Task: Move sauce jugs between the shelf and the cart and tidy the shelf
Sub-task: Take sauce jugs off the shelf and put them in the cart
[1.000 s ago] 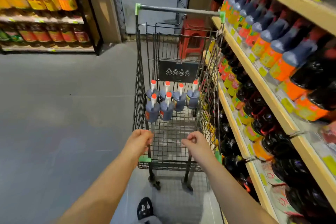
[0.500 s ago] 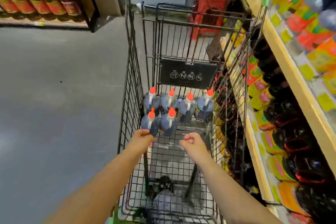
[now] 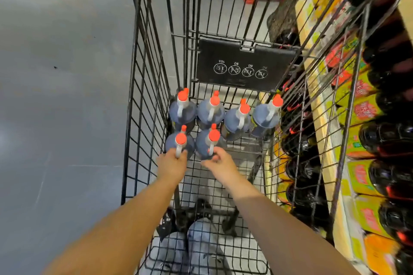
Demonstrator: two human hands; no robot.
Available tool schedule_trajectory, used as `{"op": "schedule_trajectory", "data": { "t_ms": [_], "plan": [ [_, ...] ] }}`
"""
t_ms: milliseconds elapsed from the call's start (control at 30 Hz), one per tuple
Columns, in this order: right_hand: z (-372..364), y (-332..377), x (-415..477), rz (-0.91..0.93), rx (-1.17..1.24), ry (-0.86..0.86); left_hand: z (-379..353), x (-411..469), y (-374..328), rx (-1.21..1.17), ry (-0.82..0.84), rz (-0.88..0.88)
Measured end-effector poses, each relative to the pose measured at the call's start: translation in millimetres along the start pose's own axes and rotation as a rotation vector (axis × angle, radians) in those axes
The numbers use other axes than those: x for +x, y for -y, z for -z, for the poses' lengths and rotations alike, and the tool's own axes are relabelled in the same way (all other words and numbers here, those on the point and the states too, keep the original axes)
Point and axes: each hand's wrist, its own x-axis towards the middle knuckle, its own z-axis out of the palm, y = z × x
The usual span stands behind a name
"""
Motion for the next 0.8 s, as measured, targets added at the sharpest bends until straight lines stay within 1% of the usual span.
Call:
{"op": "schedule_trajectory", "data": {
  "t_ms": [133, 300, 400, 500, 567, 633, 800],
  "plan": [
    [1.9, 4.4, -5.3, -0.008, 0.09, -0.049, 15.9, 0.9, -13.8, 0.036, 0.12, 0.051],
    [9.9, 14.2, -42.5, -0.07, 0.179, -0.121, 46.6, -27.2, -29.2, 0.166, 0.145, -0.079],
    [11.3, 17.6, -80.1, -0.056, 0.2, -0.199, 64.3, -53.7, -36.8, 0.118, 0.26, -0.172],
    [6.7, 19.9, -124.6, -0.034, 0.264, -0.3, 87.4, -85.4, -48.5, 0.146, 0.327, -0.325],
    [-0.8, 15.0, -155.0, -0.008, 0.315, -0.425, 103.3, -107.9, -54.6, 0.169, 0.372, -0.434],
    [-7.7, 14.3, -190.6, 0.056, 0.354, -0.556, 117.8, -133.8, -61.0, 0.172, 0.406, -0.532],
    [-12.3, 14.3, -299.1, 0.154, 0.434, -0.818, 137.7, -220.1, -77.1, 0.259, 0.533, -0.845]
  ]
}}
